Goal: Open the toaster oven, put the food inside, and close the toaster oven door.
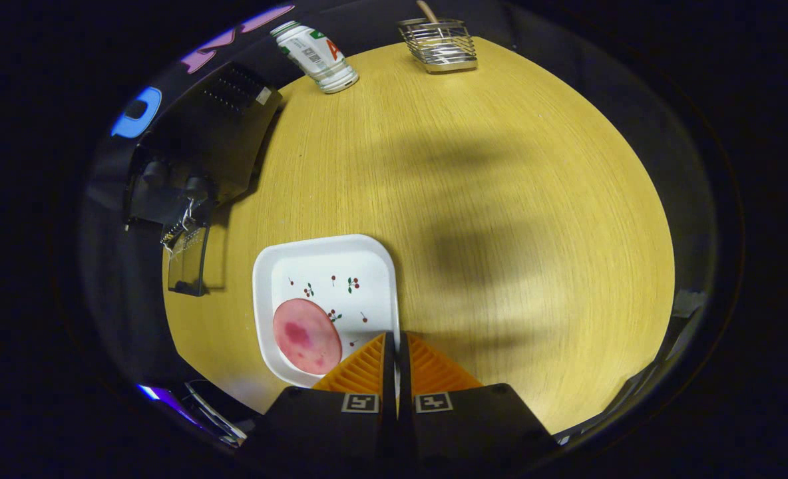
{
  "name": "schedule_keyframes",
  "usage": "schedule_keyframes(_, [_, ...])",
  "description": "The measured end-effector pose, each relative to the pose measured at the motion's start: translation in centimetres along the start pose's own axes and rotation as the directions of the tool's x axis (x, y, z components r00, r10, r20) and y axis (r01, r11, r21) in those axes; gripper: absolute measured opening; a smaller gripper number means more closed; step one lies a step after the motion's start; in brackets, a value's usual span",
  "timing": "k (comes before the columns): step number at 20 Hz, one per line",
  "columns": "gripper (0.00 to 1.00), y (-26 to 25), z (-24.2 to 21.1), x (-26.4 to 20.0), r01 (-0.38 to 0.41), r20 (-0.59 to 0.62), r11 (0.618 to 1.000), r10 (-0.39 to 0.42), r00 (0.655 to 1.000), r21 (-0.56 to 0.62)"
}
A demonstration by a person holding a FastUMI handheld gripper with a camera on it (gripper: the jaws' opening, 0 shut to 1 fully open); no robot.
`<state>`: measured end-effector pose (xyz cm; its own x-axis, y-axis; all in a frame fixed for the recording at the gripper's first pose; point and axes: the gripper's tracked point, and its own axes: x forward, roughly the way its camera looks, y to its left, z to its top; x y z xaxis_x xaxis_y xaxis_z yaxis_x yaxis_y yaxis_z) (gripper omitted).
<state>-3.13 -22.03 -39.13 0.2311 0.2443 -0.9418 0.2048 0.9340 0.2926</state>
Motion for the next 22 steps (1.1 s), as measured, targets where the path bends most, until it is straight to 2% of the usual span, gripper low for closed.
schedule_keyframes(3, [0.05, 1.2, -1.4, 0.1, -0.081, 0.019, 0.992, 0.079, 0.997, 0.1])
schedule_keyframes(6, [0.05, 2.6, -2.7, -0.6, -0.151, 0.058, 0.965, 0.142, 0.988, 0.216])
schedule_keyframes(12, [0.06, 4.4, -4.8, -2.7, -0.223, 0.171, 0.897, 0.169, 0.971, 0.381])
schedule_keyframes(16, [0.06, 6.1, -6.6, -5.1, -0.282, 0.254, 0.837, 0.178, 0.951, 0.47])
schedule_keyframes(22, [0.06, 11.5, -8.8, -8.7, -0.385, 0.368, 0.762, 0.206, 0.907, 0.521])
